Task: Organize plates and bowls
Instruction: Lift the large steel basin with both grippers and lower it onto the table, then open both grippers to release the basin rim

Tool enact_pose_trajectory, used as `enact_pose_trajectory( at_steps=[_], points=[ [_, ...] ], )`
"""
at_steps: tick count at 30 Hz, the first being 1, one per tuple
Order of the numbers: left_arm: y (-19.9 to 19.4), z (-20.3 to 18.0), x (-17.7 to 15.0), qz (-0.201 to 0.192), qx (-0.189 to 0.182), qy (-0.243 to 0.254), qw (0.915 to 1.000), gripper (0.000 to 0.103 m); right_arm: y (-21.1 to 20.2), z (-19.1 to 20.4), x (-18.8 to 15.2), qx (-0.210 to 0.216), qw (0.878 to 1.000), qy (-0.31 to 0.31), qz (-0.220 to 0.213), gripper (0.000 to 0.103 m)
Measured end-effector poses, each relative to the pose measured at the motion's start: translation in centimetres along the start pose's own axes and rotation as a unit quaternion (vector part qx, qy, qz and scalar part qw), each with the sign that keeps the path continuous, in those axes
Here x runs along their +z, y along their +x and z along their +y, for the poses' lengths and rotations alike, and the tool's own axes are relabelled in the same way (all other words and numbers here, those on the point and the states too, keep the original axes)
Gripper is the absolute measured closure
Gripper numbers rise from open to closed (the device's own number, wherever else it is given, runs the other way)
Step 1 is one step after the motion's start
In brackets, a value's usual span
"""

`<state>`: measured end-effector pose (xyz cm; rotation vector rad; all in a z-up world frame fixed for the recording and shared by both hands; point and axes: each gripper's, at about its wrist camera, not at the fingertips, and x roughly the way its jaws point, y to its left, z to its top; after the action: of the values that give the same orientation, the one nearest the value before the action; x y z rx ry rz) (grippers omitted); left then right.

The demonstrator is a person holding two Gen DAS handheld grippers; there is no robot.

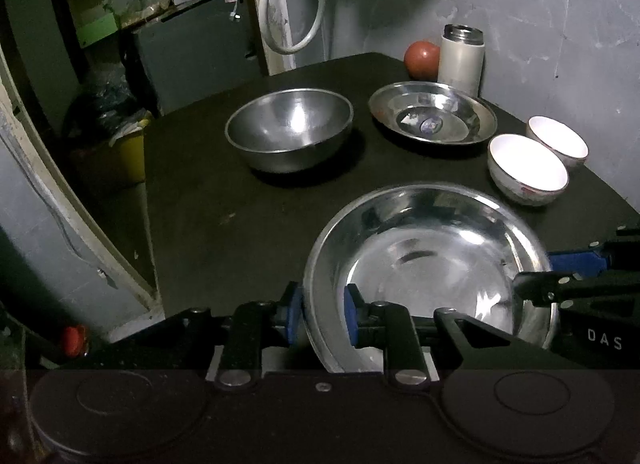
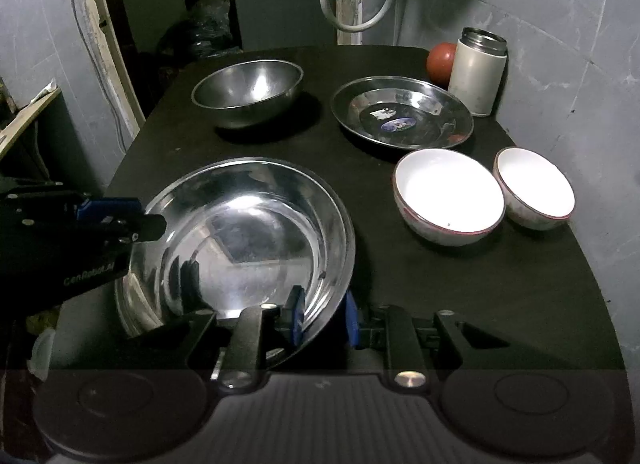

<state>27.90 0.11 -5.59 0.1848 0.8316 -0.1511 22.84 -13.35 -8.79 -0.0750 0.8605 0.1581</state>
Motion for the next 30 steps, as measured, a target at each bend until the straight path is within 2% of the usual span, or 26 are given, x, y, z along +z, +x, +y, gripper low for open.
enact_pose_trajectory(
  at_steps=[6, 8, 11, 16, 18, 23, 26, 30],
  points=[
    [0.3, 0.7, 0.2, 0.008, -0.011, -0.011, 0.9999, 0.078, 0.1, -0.1, 0.4, 0.000, 1.000, 0.009, 0.002, 0.076],
    [0.2, 1.0, 0.3, 0.006, -0.011, -0.014, 0.9998, 0.073, -0.1, 0.0, 0.7, -0.005, 1.000, 0.012, 0.000, 0.069],
    [0.2, 1.8, 0.5, 0.003, -0.011, -0.027, 0.9996, 0.061, -0.6, 0.1, 1.4, -0.017, 1.000, 0.016, -0.002, 0.058],
    [-0.2, 3.2, 1.0, -0.010, -0.010, -0.054, 0.9984, 0.031, -1.6, 0.4, 3.0, -0.032, 0.999, 0.015, -0.018, 0.042],
    [-0.3, 3.7, 1.4, -0.016, -0.006, -0.062, 0.9980, 0.024, -1.8, 0.6, 3.7, -0.034, 0.999, 0.011, -0.026, 0.036],
    [-0.2, 4.6, 2.0, -0.026, 0.008, -0.070, 0.9972, 0.013, -2.1, 1.2, 5.2, -0.032, 0.998, 0.002, -0.045, 0.014],
    [-0.1, 5.1, 2.2, -0.026, 0.012, -0.074, 0.9969, 0.012, -2.0, 1.8, 5.9, -0.032, 0.998, -0.007, -0.049, 0.008],
    [0.3, 6.0, 2.8, -0.027, 0.025, -0.075, 0.9965, 0.007, -1.6, 2.5, 6.7, -0.034, 0.998, -0.015, -0.052, 0.005]
  ],
)
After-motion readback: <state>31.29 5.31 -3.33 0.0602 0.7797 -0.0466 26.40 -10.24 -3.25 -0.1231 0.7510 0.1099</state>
